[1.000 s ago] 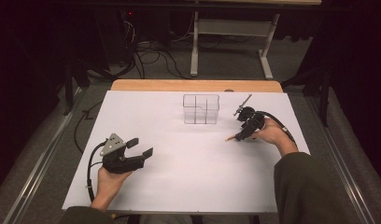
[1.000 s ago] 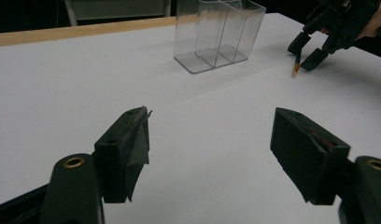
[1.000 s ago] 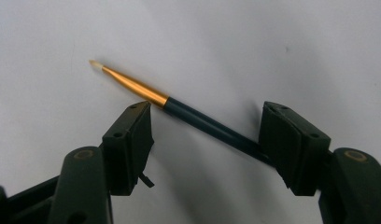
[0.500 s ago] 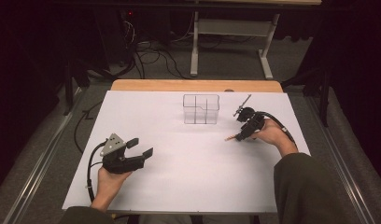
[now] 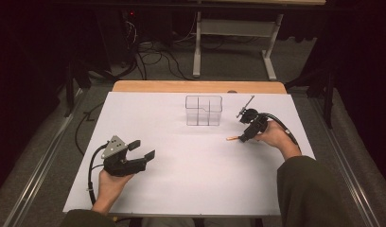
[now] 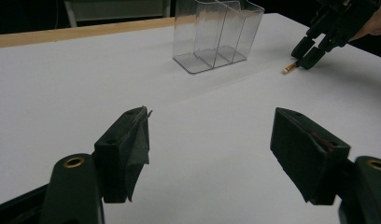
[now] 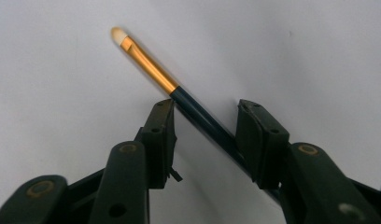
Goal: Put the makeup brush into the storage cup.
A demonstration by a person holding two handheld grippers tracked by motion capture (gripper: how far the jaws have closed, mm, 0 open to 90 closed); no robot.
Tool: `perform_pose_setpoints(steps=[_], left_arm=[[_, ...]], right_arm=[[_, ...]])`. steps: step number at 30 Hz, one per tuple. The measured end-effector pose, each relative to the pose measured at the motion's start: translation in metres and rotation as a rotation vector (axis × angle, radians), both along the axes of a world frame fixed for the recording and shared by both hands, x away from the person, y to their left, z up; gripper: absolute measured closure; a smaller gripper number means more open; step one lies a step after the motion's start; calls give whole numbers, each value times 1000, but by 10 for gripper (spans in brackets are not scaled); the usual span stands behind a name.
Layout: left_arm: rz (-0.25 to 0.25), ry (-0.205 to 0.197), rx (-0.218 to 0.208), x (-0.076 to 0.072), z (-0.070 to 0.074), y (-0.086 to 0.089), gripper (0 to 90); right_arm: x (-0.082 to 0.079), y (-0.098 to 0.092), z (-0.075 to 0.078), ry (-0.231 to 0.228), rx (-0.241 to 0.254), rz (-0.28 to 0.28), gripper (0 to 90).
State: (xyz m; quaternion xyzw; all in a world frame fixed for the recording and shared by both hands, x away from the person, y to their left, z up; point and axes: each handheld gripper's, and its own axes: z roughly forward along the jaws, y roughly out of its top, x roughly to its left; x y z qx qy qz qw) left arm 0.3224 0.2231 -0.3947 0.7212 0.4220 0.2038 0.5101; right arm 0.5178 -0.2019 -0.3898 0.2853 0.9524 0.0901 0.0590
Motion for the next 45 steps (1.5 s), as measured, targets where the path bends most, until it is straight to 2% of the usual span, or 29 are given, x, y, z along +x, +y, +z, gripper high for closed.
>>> perform_pose_setpoints(steps=[5, 11, 18, 21, 22, 27, 29, 31, 37, 39, 41, 45], left_arm=[[0, 1, -2, 1, 0, 0, 284], [-2, 0, 1, 1, 0, -1, 284], [-3, -1, 0, 1, 0, -1, 284], [-3, -1, 0, 0, 0, -1, 284], [-3, -2, 0, 0, 0, -1, 284], [-3, 0, -1, 1, 0, -2, 285], [-5, -1, 2, 1, 0, -2, 285], [-5, 0, 3, 1, 0, -2, 285], [-4, 0, -1, 1, 0, -1, 285], [-5, -1, 1, 1, 0, -2, 285], [-4, -1, 0, 1, 0, -2, 286], [-3, 0, -1, 1, 0, -1, 285]], right_arm=[[-1, 1, 0, 4, -5, -19, 648], [-2, 2, 1, 9, -11, -15, 710], [-3, 4, 1, 20, -20, -32, 749], [-2, 4, 1, 19, -24, -19, 767], [-4, 5, 1, 26, -25, -41, 775], [-3, 5, 1, 34, -20, -45, 805], [-2, 4, 1, 36, -23, -27, 818], [-3, 3, 1, 44, -21, -43, 832], [-2, 3, 1, 52, -18, -54, 839], [-1, 2, 1, 53, -21, -42, 840], [-2, 3, 1, 62, -17, -64, 841], [-2, 3, 1, 48, -19, -53, 843]])
